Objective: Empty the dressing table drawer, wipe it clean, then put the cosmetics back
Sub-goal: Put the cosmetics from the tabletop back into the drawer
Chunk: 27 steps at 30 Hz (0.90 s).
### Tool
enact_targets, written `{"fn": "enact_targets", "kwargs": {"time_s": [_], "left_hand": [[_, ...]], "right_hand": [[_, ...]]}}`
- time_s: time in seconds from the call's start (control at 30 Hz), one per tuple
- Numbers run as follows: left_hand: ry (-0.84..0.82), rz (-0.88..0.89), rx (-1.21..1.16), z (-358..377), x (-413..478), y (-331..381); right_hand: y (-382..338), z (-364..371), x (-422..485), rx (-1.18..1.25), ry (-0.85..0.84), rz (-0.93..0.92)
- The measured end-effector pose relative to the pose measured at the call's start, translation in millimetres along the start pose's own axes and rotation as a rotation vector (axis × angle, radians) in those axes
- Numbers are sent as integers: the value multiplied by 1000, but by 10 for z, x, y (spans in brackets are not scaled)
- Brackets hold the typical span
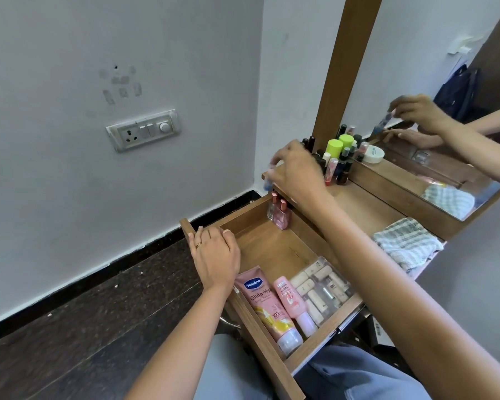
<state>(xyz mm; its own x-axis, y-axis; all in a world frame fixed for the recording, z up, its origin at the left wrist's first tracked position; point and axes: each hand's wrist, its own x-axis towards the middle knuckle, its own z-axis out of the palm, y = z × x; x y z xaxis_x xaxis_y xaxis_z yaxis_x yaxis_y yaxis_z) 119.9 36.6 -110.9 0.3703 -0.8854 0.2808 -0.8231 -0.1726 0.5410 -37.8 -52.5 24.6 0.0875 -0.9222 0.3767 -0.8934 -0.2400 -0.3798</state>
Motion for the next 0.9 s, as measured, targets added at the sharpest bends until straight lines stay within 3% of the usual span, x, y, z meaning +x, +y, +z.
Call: {"fn": "enact_targets", "kwargs": {"time_s": [0.17,0.4,0.9], "left_hand": [[-8,-17,-4,-9,1,6],[-31,-2,13,-12,3,-1],[-17,0,24,0,5,-9]], "right_hand": [[-5,643,-126,-238,-228,-39],[173,1024,-155,-471,-217,-94],[187,954,-216,-594,-281,-48]]}}
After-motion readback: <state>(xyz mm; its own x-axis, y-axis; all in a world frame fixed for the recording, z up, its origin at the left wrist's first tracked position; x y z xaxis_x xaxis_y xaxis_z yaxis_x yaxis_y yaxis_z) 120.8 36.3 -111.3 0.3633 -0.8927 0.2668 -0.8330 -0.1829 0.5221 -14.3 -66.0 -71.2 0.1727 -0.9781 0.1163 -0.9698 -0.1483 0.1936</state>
